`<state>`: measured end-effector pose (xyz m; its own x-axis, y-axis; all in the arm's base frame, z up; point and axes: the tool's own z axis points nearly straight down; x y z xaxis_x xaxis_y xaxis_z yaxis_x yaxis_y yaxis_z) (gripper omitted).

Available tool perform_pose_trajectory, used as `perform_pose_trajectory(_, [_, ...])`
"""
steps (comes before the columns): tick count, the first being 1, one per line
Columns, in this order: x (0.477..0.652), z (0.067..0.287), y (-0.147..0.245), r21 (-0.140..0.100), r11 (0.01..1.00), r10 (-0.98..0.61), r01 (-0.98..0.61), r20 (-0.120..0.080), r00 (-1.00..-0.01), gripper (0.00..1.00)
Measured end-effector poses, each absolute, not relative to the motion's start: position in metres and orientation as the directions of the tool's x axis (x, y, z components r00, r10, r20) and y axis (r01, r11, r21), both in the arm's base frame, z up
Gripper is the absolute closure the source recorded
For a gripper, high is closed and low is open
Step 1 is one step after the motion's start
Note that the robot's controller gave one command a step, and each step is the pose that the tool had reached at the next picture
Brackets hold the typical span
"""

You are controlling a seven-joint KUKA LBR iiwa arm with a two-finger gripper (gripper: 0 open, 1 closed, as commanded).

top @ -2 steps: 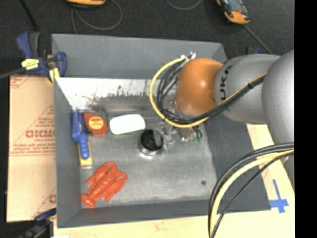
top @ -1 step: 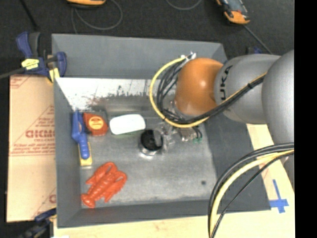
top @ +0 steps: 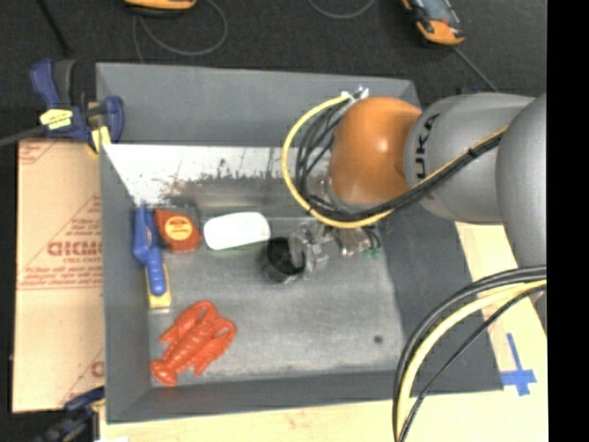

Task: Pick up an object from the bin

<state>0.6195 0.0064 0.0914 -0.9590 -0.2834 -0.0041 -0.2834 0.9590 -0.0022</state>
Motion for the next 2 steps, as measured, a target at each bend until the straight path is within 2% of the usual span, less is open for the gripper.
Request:
perform_pose_trajectory(1, [0.6206,0.1061,0.0072,-0.002,0.955,-0.296,-0.296,-0.005,-0.955,1.0])
perform_pose_trajectory(2, [0.6202,0.1103,0.0076,-0.002,0.955,-0.298,-0.298,-0.003,-0.955,1.0])
